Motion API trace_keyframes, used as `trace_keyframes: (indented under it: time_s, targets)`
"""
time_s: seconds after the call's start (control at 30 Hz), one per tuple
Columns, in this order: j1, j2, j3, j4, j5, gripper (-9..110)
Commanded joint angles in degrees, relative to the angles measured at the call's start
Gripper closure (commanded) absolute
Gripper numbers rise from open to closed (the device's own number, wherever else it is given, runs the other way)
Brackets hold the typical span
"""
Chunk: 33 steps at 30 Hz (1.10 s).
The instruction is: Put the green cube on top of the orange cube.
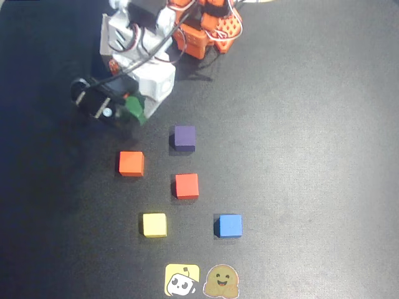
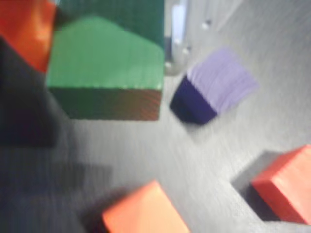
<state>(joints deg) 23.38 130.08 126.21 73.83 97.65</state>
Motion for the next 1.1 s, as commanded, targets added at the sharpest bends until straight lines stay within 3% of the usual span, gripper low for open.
trace_keyframes:
  time_s: [0.0, 0.4, 1.07]
  targets:
    - [0.44, 0.09, -0.26, -3.78, -7.47, 95]
    - [-0.26, -13.54, -1.85, -11.6, -15.12, 95]
    - [-1.58, -25.75, -9.67, -12.04, -11.51, 95]
